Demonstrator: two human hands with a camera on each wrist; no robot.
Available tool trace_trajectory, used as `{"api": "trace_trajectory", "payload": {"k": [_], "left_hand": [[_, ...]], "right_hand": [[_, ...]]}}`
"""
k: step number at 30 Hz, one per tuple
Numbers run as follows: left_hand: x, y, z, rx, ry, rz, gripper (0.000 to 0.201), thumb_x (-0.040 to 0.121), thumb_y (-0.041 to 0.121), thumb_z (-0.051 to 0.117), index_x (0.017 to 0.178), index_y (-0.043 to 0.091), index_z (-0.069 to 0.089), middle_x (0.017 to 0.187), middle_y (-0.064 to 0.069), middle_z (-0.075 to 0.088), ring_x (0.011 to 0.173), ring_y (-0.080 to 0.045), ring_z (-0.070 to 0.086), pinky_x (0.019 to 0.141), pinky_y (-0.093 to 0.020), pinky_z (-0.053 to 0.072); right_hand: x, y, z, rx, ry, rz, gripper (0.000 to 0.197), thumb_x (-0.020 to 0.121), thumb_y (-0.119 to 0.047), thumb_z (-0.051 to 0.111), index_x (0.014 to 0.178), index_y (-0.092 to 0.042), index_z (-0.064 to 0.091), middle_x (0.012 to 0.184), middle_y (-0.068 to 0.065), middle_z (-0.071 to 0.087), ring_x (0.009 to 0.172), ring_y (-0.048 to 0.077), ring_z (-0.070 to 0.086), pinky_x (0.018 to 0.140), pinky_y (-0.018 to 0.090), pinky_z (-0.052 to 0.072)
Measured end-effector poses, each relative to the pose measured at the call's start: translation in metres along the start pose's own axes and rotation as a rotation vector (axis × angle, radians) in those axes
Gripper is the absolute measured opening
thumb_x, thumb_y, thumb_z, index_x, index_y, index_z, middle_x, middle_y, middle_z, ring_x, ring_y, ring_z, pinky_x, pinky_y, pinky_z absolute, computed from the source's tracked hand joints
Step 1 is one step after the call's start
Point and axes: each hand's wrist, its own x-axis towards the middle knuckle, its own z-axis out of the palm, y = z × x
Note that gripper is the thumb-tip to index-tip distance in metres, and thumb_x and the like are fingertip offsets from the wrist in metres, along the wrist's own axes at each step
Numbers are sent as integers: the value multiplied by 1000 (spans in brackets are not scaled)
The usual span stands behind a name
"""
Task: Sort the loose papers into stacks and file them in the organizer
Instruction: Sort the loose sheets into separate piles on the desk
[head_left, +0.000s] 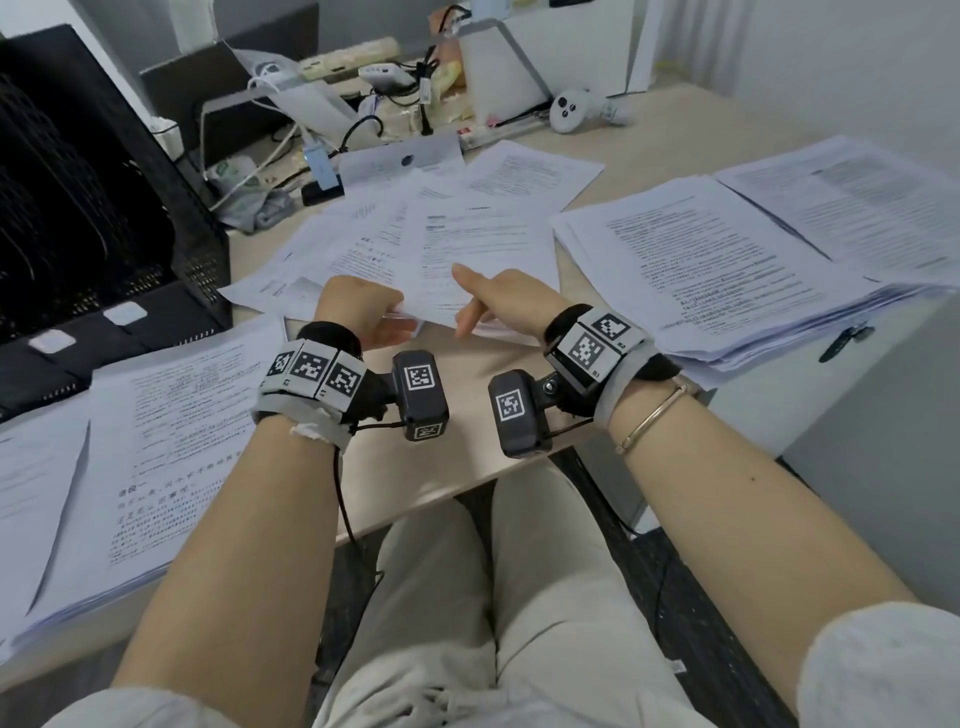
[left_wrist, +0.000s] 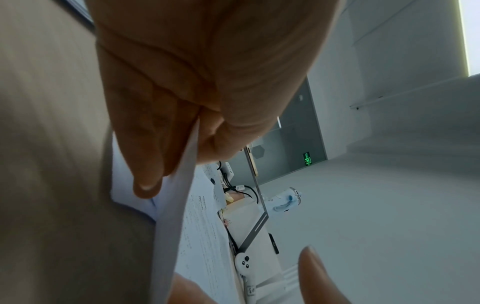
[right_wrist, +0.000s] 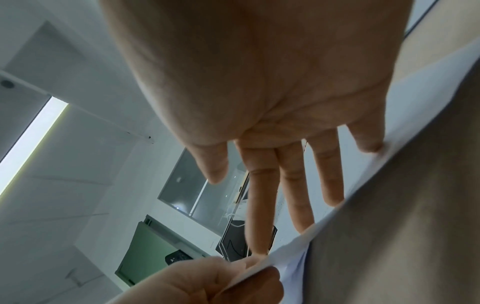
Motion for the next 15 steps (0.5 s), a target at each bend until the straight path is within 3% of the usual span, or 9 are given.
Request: {"api": "trace_trajectory", "payload": {"k": [3,6,8,11,15], "left_hand": [[0,-1,8,111,5,-7,22,89,-5,51,108,-5,61,100,-14,61,86,-29,64,54,-30,59],[-2,-1,14,198,20,17,25,90,-4,49,106,2,67,107,-9,61,88,-25,61,49,-25,57],[-1,-1,16,182,43,74,28,89,-7,45,101,2,69,112,-10,59,92,-27,60,48,-24,56],[0,1,11,132,131,168,38,87,-10,35,96,4,69,111,-9,57,82,-20,57,54,-24,55],[0,4,-1,28,272,355,48,80,-9,31,99,11,69,109,-8,56,82,-16,55,60,-21,55]], "right_hand": [[-2,6,-4,19,1,2,61,98,-51,30,73,-16,73,115,2,63,98,13,54,100,30,33],[-1,11,-5,68,19,-21,48,99,-42,39,94,-9,73,108,2,66,86,7,54,86,24,33],[-2,13,-6,117,69,-40,43,98,-39,42,100,-8,72,119,3,64,98,12,57,85,23,34],[-3,15,-8,207,168,-54,40,99,-36,42,103,-8,70,126,5,60,117,17,53,88,23,32],[4,16,-6,281,341,-57,30,95,-27,50,107,-5,68,117,4,64,113,16,56,82,19,35]]}}
